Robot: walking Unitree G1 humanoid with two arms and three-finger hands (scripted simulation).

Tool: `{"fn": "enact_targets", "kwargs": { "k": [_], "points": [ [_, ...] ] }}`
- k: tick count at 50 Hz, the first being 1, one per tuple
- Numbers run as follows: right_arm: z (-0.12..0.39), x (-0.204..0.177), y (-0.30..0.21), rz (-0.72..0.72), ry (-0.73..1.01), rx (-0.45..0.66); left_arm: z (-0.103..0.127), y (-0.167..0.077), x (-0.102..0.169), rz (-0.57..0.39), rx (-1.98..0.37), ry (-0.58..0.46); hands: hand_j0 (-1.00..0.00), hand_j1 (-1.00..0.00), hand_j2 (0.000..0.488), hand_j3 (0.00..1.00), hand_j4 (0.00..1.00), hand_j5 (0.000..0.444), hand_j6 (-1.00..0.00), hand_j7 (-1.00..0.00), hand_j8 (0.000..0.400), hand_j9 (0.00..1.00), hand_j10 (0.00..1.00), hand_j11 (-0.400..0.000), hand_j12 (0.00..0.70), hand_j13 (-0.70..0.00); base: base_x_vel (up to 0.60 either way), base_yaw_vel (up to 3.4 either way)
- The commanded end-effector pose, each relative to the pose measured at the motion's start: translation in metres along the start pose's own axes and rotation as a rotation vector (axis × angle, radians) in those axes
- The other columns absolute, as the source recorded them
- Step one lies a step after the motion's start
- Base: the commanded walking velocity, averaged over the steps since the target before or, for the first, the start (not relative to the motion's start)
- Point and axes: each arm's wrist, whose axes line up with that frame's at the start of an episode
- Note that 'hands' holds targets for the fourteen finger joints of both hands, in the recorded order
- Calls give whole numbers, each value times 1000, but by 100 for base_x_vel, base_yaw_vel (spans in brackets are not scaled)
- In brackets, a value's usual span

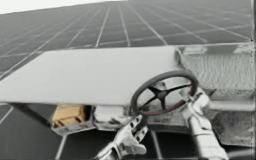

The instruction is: Pick up and drop off the object

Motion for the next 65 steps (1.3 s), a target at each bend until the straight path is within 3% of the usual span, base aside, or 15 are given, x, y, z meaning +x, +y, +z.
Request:
{"fn": "enact_targets", "kwargs": {
  "k": [1, 30, 31, 33, 36, 40, 42, 47, 51, 53, 56, 57, 60, 63, 65],
  "points": [
    [5, -6, 11, 26, -23, -5, -1, 4, -3, -2, -20, -14, 0, 0, 0, 1000, 1000, 0, 0, 0, 0, 1000, 1000, -400, 0, -700, 27, 11],
    [5, -6, 11, 26, -23, -5, -1, 4, -3, -2, -20, -14, 0, 0, 0, 1000, 1000, 0, 0, 0, 0, 1000, 1000, -400, 0, -700, 22, 11],
    [21, 128, 178, 145, 37, -30, 122, 30, 125, 103, -40, -95, 0, 0, 0, 1000, 1000, 0, 0, 0, 0, 1000, 1000, -400, 0, -700, 0, 26],
    [29, 144, 208, 175, 25, -45, 136, 45, 121, 149, -35, -118, 0, 0, 0, 1000, 1000, 0, 0, 0, 0, 1000, 1000, -400, 0, -700, 0, 32],
    [55, 153, 227, 210, 9, -31, 135, 42, 115, 176, -21, -144, 0, 0, 0, 1000, 1000, 0, 0, 0, 0, 1000, 1000, -400, 0, -700, 0, 41],
    [135, 155, 190, 176, -146, 12, 142, -2, 121, 76, 40, -134, 0, 0, 0, 1000, 1000, 0, 0, 0, 0, 1000, 1000, -400, 0, -700, 0, 33],
    [186, 159, 167, 125, -216, 29, 128, -23, 127, 35, 66, -136, 0, 0, 0, 1000, 1000, 0, 0, 0, 0, 1000, 1000, -400, 0, -700, 0, 23],
    [319, 111, 98, 37, -448, 48, 120, -55, 125, -126, 109, -142, 0, 0, 0, 1000, 1000, 0, 0, 0, 0, 1000, 1000, -400, 0, -700, 0, 11],
    [432, 77, -43, -207, -640, 167, 113, -98, 123, -216, 204, -103, 0, 0, 0, 1000, 1000, 0, 0, 0, 0, 1000, 1000, -400, 0, -700, 0, -5],
    [442, 48, -117, -284, -666, 220, 91, -119, 137, -278, 272, -51, 0, 0, 0, 1000, 1000, 0, 0, 0, 0, 1000, 1000, -400, 0, -700, 0, -20],
    [424, 23, -255, -511, -652, 339, 75, -149, 124, -348, 311, 2, 0, 0, 0, 1000, 1000, 0, 0, 0, 0, 1000, 1000, -400, 0, -700, 0, -35],
    [423, 8, -280, -540, -663, 357, 68, -158, 121, -373, 331, 18, 0, 0, 0, 1000, 1000, 0, 0, 0, 0, 1000, 1000, -400, 0, -700, 0, -48],
    [411, -27, -342, -630, -673, 388, 45, -177, 115, -426, 373, 83, 0, 0, 0, 1000, 1000, 0, 0, 0, 0, 1000, 1000, -400, 0, -700, 0, -61],
    [406, -59, -372, -670, -683, 412, 37, -188, 99, -457, 400, 106, 0, 0, 0, 1000, 1000, 0, 0, 0, 0, 1000, 1000, -400, 0, -700, 0, -73],
    [405, -61, -370, -659, -668, 414, 39, -188, 88, -440, 403, 103, 0, 0, 0, 1000, 1000, 0, 0, 0, 0, 1000, 1000, -400, 0, -700, 0, -74]
  ]
}}
